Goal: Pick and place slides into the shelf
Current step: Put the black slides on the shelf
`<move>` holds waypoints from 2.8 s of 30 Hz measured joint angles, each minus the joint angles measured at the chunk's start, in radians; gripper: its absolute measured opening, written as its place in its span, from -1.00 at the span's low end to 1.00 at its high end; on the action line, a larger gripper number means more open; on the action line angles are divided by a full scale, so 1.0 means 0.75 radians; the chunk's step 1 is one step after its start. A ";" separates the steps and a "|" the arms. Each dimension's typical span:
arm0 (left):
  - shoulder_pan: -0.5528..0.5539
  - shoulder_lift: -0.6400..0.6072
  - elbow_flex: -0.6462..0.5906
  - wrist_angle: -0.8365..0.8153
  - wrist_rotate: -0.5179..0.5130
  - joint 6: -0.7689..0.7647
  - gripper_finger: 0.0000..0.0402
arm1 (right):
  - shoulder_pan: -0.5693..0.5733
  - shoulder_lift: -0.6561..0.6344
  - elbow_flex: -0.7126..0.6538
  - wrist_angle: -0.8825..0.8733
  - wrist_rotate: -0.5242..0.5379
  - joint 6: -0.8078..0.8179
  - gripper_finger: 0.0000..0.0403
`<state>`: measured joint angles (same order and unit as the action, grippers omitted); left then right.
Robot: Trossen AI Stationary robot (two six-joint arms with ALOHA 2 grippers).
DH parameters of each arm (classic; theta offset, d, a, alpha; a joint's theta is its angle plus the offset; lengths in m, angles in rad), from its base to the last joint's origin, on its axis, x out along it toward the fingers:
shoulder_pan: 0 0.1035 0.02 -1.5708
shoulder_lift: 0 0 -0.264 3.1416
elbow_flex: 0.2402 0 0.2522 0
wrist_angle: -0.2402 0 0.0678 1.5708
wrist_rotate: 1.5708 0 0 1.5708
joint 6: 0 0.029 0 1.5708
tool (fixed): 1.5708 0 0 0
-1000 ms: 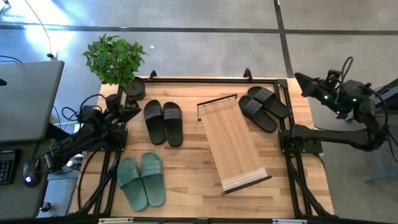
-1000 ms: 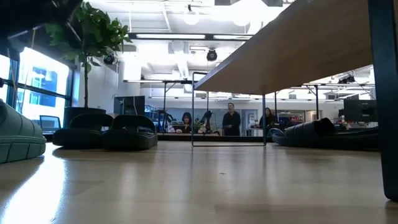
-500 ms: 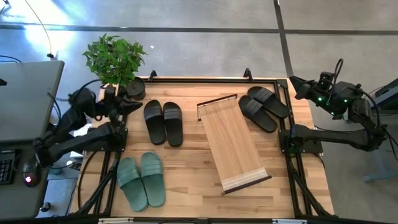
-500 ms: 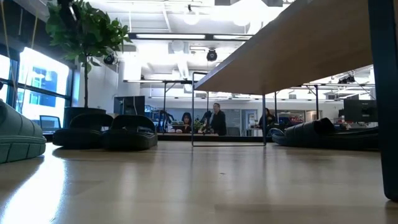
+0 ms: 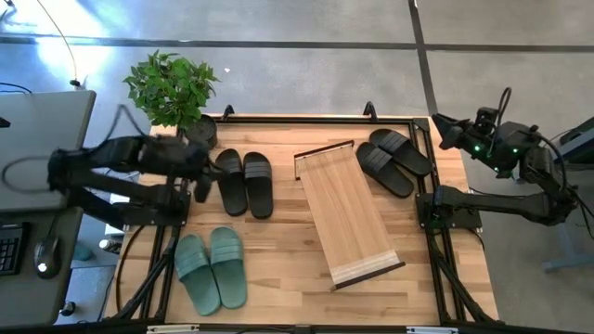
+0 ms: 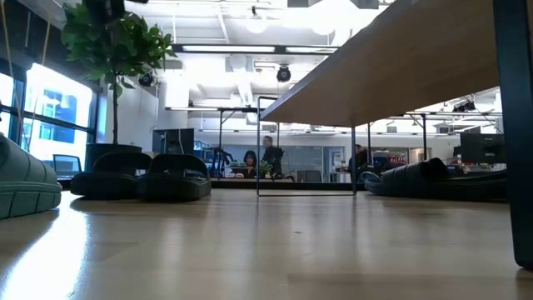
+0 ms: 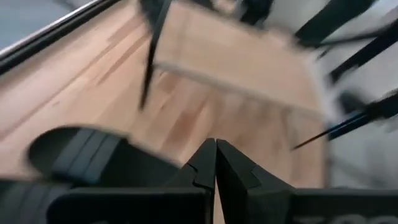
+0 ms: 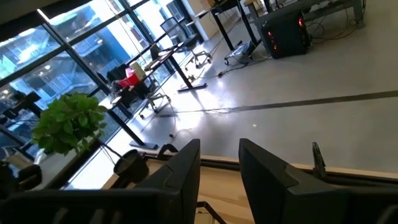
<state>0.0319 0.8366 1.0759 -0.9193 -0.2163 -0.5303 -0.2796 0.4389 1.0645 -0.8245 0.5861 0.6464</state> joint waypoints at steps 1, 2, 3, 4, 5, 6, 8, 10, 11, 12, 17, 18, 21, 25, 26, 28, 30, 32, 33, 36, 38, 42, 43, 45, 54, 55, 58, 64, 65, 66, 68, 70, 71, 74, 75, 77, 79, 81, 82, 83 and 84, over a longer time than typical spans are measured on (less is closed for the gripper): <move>-0.070 0.053 0.026 -0.060 -0.105 -0.023 -1.00 | 0.000 0.000 0.000 -0.008 0.001 0.000 -0.49; -0.137 0.110 0.048 -0.117 -0.204 -0.044 -1.00 | 0.000 0.000 0.000 -0.015 0.000 0.000 -0.49; -0.196 0.169 0.066 -0.179 -0.300 -0.067 -1.00 | 0.000 0.000 0.000 -0.023 0.000 0.000 -0.49; -0.247 0.225 0.080 -0.244 -0.389 -0.088 -1.00 | 0.000 0.000 0.000 -0.033 0.001 0.001 -0.49; -0.290 0.282 0.088 -0.302 -0.465 -0.107 -1.00 | 0.000 0.000 0.000 -0.038 0.001 0.000 -0.49; -0.327 0.344 0.093 -0.355 -0.524 -0.120 -1.00 | 0.000 0.000 0.000 -0.044 0.000 0.000 -0.49; -0.376 0.466 0.093 -0.446 -0.587 -0.138 -1.00 | 0.000 0.000 0.000 -0.057 0.001 0.000 -0.49; -0.405 0.593 0.093 -0.528 -0.605 -0.140 -1.00 | 0.000 0.000 0.000 -0.077 0.000 0.000 -0.49; -0.415 0.654 0.093 -0.571 -0.606 -0.142 -1.00 | 0.000 0.000 0.000 -0.085 -0.001 0.000 -0.49; -0.422 0.716 0.093 -0.612 -0.606 -0.142 -1.00 | 0.000 0.000 0.000 -0.091 -0.005 0.000 -0.49; -0.408 0.975 0.093 -0.701 -0.615 -0.233 -1.00 | 0.000 0.000 0.000 -0.103 -0.054 0.000 -0.49; -0.400 1.015 0.093 -0.697 -0.614 -0.242 -1.00 | 0.000 0.001 0.000 -0.103 -0.058 0.000 -0.49; -0.387 1.099 0.093 -0.676 -0.605 -0.253 -1.00 | 0.000 0.001 0.000 -0.103 -0.059 -0.026 -0.49; -0.345 1.119 0.062 -0.643 -0.592 -0.311 -0.92 | 0.000 0.001 0.000 -0.103 -0.059 -0.057 -0.49; -0.331 1.120 0.050 -0.640 -0.582 -0.341 -0.88 | 0.000 0.001 0.000 -0.103 -0.060 -0.060 -0.49; -0.295 1.107 0.021 -0.659 -0.563 -0.398 -0.75 | 0.000 0.001 0.000 -0.103 -0.059 -0.060 -0.49; -0.264 1.099 0.005 -0.651 -0.556 -0.425 -0.60 | 0.000 0.001 0.000 -0.103 -0.060 -0.060 -0.49; -0.234 1.105 -0.012 -0.646 -0.545 -0.419 -0.45 | 0.000 0.001 0.000 -0.103 -0.059 -0.060 -0.49; -0.221 1.105 -0.015 -0.644 -0.547 -0.411 -0.38 | 0.000 0.001 0.000 -0.103 -0.059 -0.060 -0.49; -0.183 1.113 -0.053 -0.587 -0.571 -0.374 -0.21 | 0.000 0.001 0.000 -0.103 -0.060 -0.060 -0.49; -0.155 1.111 -0.078 -0.558 -0.573 -0.359 -0.13 | 0.000 0.001 0.000 -0.104 -0.075 -0.060 -0.49; -0.116 1.111 -0.130 -0.519 -0.575 -0.340 -0.04 | 0.000 0.001 0.000 -0.104 -0.129 -0.059 -0.49; -0.107 1.111 -0.141 -0.501 -0.582 -0.339 -0.03 | 0.000 0.001 0.000 -0.104 -0.141 -0.057 -0.49; -0.087 1.111 -0.164 -0.483 -0.606 -0.336 -0.03 | 0.000 0.001 0.000 -0.104 -0.155 -0.046 -0.49; 0.016 1.111 -0.287 -0.262 -0.671 -0.230 -0.10 | 0.000 0.001 0.000 -0.104 -0.168 -0.035 -0.49; 0.028 1.111 -0.300 -0.249 -0.676 -0.229 -0.11 | 0.000 0.001 0.000 -0.104 -0.169 -0.034 -0.49; 0.058 1.111 -0.333 -0.242 -0.685 -0.225 -0.13 | 0.000 0.001 0.000 -0.104 -0.172 -0.035 -0.49; 0.107 1.111 -0.359 -0.238 -0.751 -0.173 -0.20 | 0.000 0.001 0.000 -0.104 -0.174 -0.035 -0.49; 0.115 1.111 -0.359 -0.234 -0.758 -0.162 -0.22 | 0.000 0.001 0.000 -0.104 -0.174 -0.034 -0.49; 0.124 1.111 -0.359 -0.231 -0.766 -0.157 -0.24 | 0.000 0.001 0.000 -0.104 -0.176 -0.035 -0.49; 0.141 1.111 -0.359 -0.225 -0.775 -0.138 -0.28 | 0.000 0.001 0.000 -0.104 -0.180 -0.035 -0.49; 0.158 1.111 -0.359 -0.201 -0.775 -0.116 -0.34 | 0.000 0.001 0.000 -0.104 -0.181 -0.035 -0.49; 0.165 1.111 -0.359 -0.187 -0.774 -0.101 -0.38 | 0.000 0.001 0.000 -0.104 -0.181 -0.035 -0.49; 0.180 1.111 -0.359 -0.148 -0.761 -0.054 -0.51 | 0.000 0.001 0.000 -0.104 -0.182 -0.035 -0.49; 0.186 1.111 -0.359 -0.142 -0.760 -0.035 -0.57 | 0.000 0.001 0.000 -0.104 -0.183 -0.035 -0.49; 0.187 1.111 -0.359 -0.128 -0.758 -0.020 -0.70 | 0.000 0.001 0.000 -0.105 -0.184 -0.035 -0.49; 0.186 1.111 -0.359 -0.128 -0.759 -0.019 -0.85 | 0.000 0.001 0.000 -0.105 -0.184 -0.035 -0.49; 0.185 1.111 -0.359 -0.130 -0.759 -0.020 -0.95 | 0.000 0.001 0.000 -0.105 -0.189 -0.035 -0.49; 0.185 1.111 -0.359 -0.133 -0.757 -0.021 -0.95 | 0.000 0.001 0.000 -0.105 -0.189 -0.039 -0.49; 0.184 1.111 -0.359 -0.137 -0.756 -0.021 -0.94 | 0.000 0.001 0.000 -0.105 -0.189 -0.050 -0.49; 0.184 1.111 -0.358 -0.142 -0.754 -0.025 -0.93 | 0.000 0.001 0.000 -0.105 -0.189 -0.059 -0.49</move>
<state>0.1699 1.6699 0.8071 -1.0261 -0.7821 -0.5489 -0.2798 0.4393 1.0645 -0.9031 0.4444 0.6022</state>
